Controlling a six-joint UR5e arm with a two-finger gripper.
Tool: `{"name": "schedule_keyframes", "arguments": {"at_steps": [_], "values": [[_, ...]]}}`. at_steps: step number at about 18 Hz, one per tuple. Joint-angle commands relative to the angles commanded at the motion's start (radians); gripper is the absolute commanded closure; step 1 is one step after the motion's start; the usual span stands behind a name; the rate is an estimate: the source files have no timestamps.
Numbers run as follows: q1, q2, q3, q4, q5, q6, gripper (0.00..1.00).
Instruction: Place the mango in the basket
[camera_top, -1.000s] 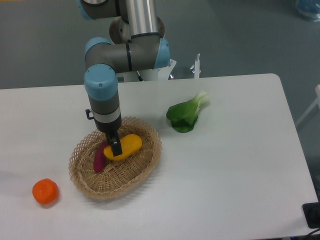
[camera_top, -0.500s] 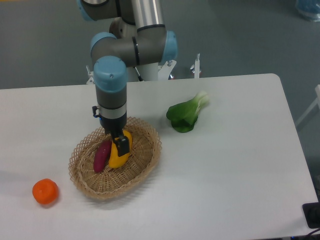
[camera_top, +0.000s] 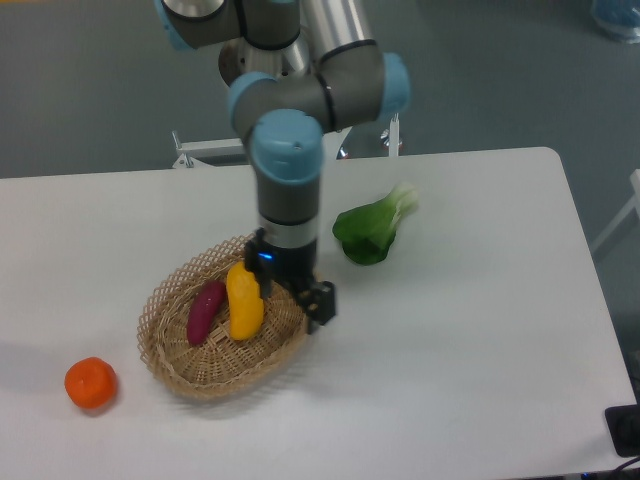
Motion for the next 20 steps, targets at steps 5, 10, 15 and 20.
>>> {"name": "schedule_keyframes", "arguments": {"at_steps": [5, 10, 15, 20], "values": [[0.089, -0.046, 0.074, -0.05, 0.003, 0.014, 0.0], [0.157, -0.104, 0.216, -0.237, 0.02, 0.04, 0.0], [0.2, -0.141, 0.299, -0.341, 0.031, 0.049, 0.0], [0.226, -0.143, 0.301, -0.386, 0.04, 0.151, 0.0]]}}
